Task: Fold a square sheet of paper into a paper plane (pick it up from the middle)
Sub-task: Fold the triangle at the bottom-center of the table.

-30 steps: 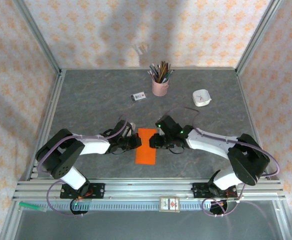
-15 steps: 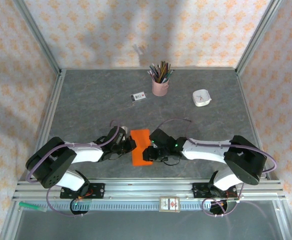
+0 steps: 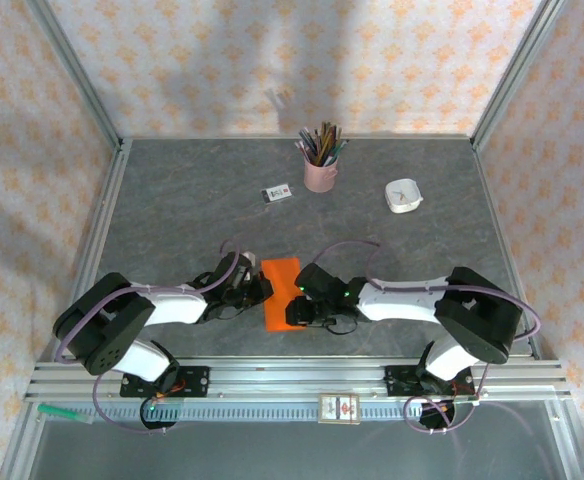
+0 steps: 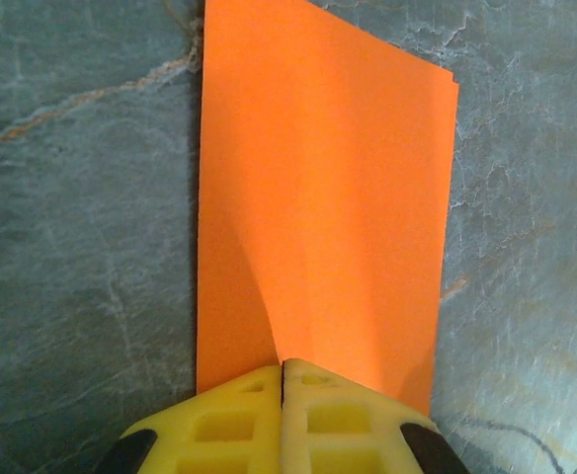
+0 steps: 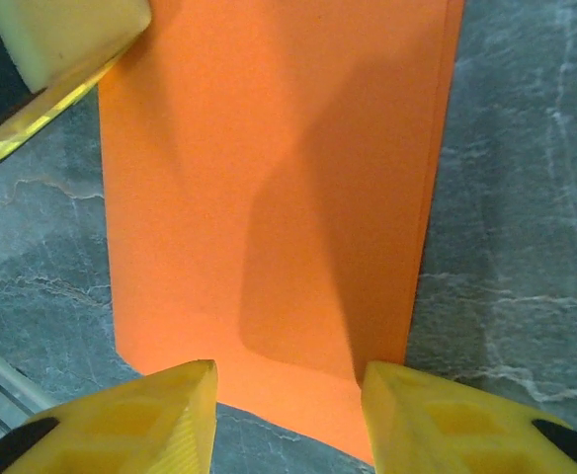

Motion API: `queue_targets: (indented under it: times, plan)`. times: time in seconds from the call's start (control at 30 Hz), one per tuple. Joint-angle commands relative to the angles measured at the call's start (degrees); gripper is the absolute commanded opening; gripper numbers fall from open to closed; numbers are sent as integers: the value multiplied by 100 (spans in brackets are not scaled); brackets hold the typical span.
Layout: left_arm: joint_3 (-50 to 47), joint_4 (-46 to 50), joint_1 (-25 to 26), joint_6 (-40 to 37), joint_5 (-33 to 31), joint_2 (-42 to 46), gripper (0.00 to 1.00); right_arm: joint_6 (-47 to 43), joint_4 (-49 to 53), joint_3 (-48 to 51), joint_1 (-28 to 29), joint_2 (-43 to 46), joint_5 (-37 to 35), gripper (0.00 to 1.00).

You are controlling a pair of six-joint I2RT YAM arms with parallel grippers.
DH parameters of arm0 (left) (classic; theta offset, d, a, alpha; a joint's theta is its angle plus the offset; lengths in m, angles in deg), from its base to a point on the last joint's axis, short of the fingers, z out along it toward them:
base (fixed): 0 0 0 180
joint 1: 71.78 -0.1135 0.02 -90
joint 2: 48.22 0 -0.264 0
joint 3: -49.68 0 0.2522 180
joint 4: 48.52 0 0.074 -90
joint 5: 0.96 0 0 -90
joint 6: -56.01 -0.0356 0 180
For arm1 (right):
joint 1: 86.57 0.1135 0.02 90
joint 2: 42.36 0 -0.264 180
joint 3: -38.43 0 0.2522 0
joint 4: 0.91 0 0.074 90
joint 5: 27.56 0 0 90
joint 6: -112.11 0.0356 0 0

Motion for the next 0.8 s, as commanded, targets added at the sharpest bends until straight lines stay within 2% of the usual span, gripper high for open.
queue_targets:
  times: [0.0,0.77]
  plan:
    - [-164,416,57,-72,-174,-210,0,-68,-72,-50,49,-156,-153,44]
    - [-147,540,62,-170,-147,-210,0,-425,-294,-361,-74,-37,-210,49]
